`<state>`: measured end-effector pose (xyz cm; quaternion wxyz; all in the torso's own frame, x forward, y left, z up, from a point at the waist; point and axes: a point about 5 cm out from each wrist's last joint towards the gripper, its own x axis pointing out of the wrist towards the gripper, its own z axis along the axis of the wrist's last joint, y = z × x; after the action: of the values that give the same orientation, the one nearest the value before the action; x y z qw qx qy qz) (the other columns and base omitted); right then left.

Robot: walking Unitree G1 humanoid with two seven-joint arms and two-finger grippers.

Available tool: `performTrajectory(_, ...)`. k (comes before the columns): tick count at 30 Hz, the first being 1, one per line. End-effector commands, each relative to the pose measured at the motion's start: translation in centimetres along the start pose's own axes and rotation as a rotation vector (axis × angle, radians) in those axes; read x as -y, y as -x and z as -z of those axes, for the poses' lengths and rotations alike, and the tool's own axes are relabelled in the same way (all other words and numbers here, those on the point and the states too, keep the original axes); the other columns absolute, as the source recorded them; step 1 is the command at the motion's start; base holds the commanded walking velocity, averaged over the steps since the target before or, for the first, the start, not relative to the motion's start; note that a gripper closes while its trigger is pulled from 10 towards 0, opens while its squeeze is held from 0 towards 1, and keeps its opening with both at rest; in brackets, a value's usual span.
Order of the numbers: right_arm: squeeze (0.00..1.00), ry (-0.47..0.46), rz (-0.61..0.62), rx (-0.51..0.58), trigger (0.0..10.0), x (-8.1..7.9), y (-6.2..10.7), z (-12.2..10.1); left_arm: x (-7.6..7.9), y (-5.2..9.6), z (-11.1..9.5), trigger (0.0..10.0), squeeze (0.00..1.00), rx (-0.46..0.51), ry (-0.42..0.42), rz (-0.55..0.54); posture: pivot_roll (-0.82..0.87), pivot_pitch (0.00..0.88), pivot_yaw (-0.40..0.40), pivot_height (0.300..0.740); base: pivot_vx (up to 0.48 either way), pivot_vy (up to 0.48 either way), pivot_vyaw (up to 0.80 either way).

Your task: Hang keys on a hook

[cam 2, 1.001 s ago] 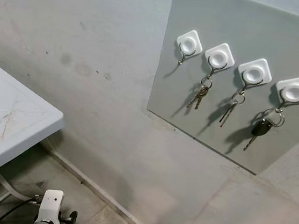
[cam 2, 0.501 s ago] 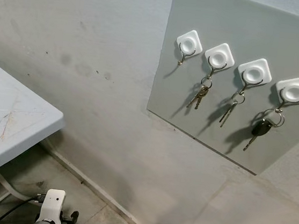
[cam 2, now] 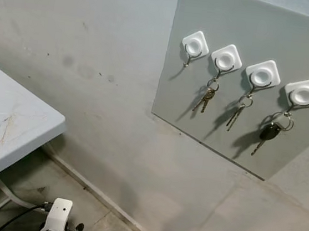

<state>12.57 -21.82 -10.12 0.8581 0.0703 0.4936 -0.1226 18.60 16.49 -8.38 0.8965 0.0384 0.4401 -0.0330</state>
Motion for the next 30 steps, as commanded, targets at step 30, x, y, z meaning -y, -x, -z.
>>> performTrajectory(30, 0.00, 0.011, 0.003, -0.011, 10.0, 0.07, 0.11, 0.50, 0.04, -0.03, -0.19, 10.0, 0.00, 0.009, -0.010, 0.000, -0.01, 0.000, -0.067, 0.740, 0.000, 0.000, 0.00)
